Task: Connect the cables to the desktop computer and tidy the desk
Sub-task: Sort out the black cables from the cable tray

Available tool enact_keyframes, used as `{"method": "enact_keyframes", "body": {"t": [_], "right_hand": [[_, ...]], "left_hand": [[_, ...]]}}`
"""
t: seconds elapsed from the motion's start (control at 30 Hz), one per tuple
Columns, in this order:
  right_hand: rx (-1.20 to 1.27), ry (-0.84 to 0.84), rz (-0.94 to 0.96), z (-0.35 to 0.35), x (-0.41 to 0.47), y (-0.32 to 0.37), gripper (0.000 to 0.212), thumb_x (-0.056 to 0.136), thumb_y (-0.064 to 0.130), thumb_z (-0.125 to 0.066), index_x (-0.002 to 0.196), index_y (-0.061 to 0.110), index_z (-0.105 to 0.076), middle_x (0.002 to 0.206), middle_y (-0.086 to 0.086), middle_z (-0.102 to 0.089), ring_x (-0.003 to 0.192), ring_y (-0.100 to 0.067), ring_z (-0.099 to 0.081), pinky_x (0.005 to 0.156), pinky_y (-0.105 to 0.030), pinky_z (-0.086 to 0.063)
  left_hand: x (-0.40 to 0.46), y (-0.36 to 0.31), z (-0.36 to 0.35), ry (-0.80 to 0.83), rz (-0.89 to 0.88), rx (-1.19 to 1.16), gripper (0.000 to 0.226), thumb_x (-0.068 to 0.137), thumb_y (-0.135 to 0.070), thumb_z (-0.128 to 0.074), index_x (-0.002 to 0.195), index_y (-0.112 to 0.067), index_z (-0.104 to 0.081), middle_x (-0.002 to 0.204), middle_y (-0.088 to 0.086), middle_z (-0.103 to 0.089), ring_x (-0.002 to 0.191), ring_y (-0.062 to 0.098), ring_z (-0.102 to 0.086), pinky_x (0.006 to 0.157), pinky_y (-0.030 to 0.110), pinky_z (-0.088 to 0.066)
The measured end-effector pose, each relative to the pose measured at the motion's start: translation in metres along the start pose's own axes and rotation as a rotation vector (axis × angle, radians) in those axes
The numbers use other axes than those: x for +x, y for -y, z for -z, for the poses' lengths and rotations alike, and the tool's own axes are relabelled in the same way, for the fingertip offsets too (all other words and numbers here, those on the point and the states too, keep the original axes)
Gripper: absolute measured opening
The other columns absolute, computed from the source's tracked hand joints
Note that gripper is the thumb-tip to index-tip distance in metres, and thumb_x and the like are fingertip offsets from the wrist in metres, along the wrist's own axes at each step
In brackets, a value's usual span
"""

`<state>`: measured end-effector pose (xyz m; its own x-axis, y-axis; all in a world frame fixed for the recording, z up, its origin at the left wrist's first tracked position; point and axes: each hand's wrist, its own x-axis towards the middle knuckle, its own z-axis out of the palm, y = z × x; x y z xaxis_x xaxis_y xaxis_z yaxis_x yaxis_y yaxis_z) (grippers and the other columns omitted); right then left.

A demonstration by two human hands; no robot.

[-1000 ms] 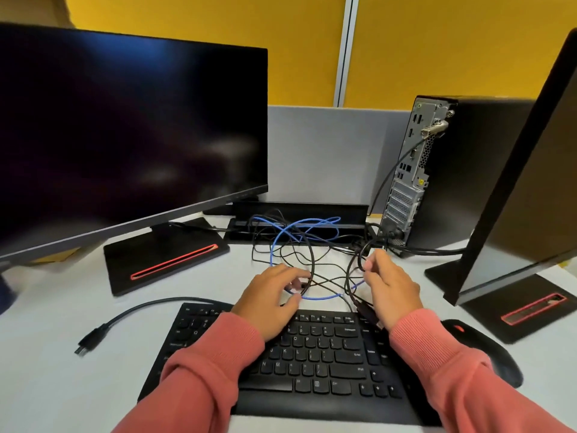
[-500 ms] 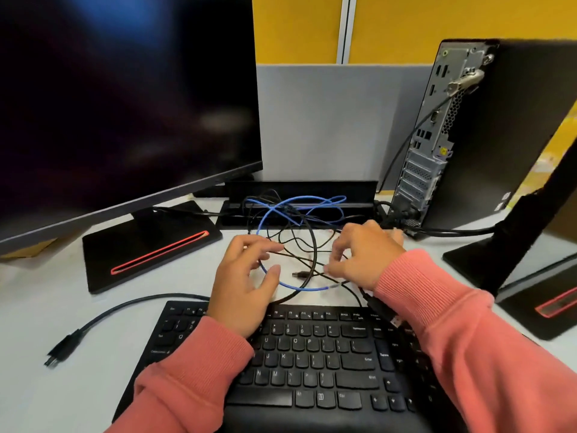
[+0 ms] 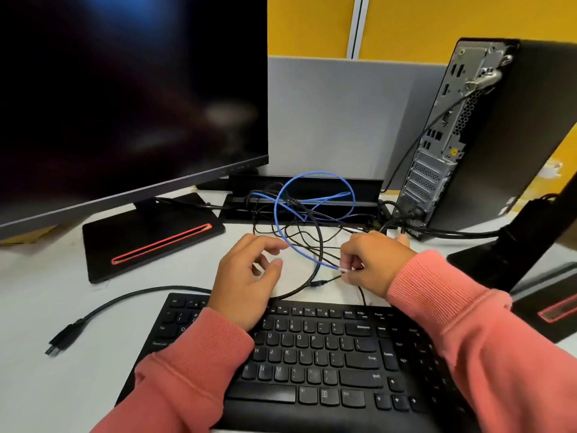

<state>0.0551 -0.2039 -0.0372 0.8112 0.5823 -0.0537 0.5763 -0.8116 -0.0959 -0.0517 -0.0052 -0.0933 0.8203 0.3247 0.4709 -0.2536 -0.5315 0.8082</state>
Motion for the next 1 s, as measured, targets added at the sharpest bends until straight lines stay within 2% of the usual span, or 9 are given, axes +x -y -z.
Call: {"method": "enact_keyframes", "body": {"t": [0.17,0.3,0.37,0.47,0.53,0.63,0.77,0.87,1.0], "right_hand": [[0.099,-0.041,-0.017,-0.009,-0.005,0.001,0.016,0.093,0.036,-0.062,0.083,0.029,-0.052,0.084,0.013,-0.055,0.097,-0.012,-0.051,0.085,-0.037,-0.027],[0.374,-0.015,-0.032,-0.010,-0.005,-0.007,0.016,0.082,0.029,-0.075,0.089,0.032,-0.061,0.077,0.013,-0.056,0.077,-0.008,-0.055,0.090,-0.039,-0.045],[0.508,-0.019,0.000,-0.009,-0.006,-0.010,0.027,0.078,0.021,-0.080,0.097,0.034,-0.066,0.075,0.013,-0.056,0.071,-0.007,-0.054,0.086,-0.040,-0.051],[0.653,-0.037,0.045,-0.008,-0.010,-0.010,0.038,0.078,-0.004,-0.075,0.105,0.023,-0.072,0.074,0.008,-0.055,0.070,-0.011,-0.050,0.078,-0.036,-0.051],[0.758,-0.073,0.039,-0.007,-0.013,-0.012,0.042,0.077,-0.015,-0.067,0.103,0.017,-0.073,0.071,0.005,-0.053,0.068,-0.012,-0.048,0.071,-0.031,-0.047],[0.785,-0.227,-0.021,-0.007,-0.014,-0.018,0.029,0.083,-0.007,-0.068,0.092,0.020,-0.074,0.064,0.006,-0.050,0.060,-0.008,-0.046,0.065,-0.025,-0.041],[0.801,-0.453,-0.141,-0.005,-0.015,-0.019,0.019,0.091,0.005,-0.066,0.085,0.020,-0.074,0.060,-0.001,-0.054,0.055,-0.010,-0.046,0.052,-0.017,-0.038],[0.925,-0.615,-0.248,0.000,-0.012,-0.017,0.025,0.095,0.005,-0.058,0.084,0.023,-0.070,0.068,-0.014,-0.063,0.064,-0.021,-0.060,0.061,-0.027,-0.047],[1.122,-0.757,-0.331,0.014,-0.009,-0.016,0.027,0.100,0.007,-0.045,0.089,0.026,-0.059,0.065,-0.001,-0.066,0.079,-0.024,-0.069,0.078,-0.034,-0.051]], "left_hand": [[-0.002,-0.005,-0.004,0.098,-0.032,0.080,0.023,0.088,-0.007,-0.072,0.093,-0.029,-0.070,0.088,-0.009,-0.064,0.076,0.015,-0.059,0.068,0.019,-0.046],[-0.004,-0.010,-0.011,0.295,-0.155,0.241,0.010,0.088,-0.031,-0.067,0.082,-0.024,-0.071,0.076,-0.009,-0.063,0.072,0.012,-0.058,0.069,0.028,-0.048],[-0.003,-0.018,-0.021,0.452,-0.108,0.395,0.020,0.092,-0.040,-0.061,0.093,-0.027,-0.076,0.079,-0.010,-0.065,0.078,0.008,-0.058,0.074,0.031,-0.049],[-0.002,-0.037,-0.043,0.536,0.002,0.600,0.032,0.095,-0.044,-0.058,0.122,-0.031,-0.069,0.095,-0.003,-0.070,0.096,0.020,-0.063,0.081,0.033,-0.049],[0.002,-0.044,-0.055,0.513,0.131,0.467,0.030,0.095,-0.040,-0.062,0.122,-0.027,-0.068,0.088,-0.002,-0.068,0.088,0.020,-0.063,0.079,0.032,-0.049],[0.010,-0.050,-0.060,0.423,0.392,-0.062,0.017,0.096,-0.018,-0.065,0.111,-0.019,-0.072,0.077,-0.007,-0.057,0.069,0.007,-0.055,0.070,0.020,-0.044],[0.014,-0.058,-0.055,0.305,0.599,-0.438,0.024,0.096,-0.002,-0.059,0.101,-0.017,-0.076,0.092,-0.012,-0.070,0.071,-0.004,-0.056,0.062,0.009,-0.042],[0.020,-0.055,-0.054,0.297,0.562,-0.301,0.027,0.095,-0.002,-0.058,0.103,-0.022,-0.075,0.102,-0.008,-0.069,0.091,0.010,-0.060,0.068,0.010,-0.045],[0.031,-0.050,-0.061,0.257,0.523,-0.174,0.012,0.095,-0.012,-0.065,0.102,-0.021,-0.070,0.084,-0.010,-0.062,0.073,0.007,-0.057,0.057,0.012,-0.044]]}}
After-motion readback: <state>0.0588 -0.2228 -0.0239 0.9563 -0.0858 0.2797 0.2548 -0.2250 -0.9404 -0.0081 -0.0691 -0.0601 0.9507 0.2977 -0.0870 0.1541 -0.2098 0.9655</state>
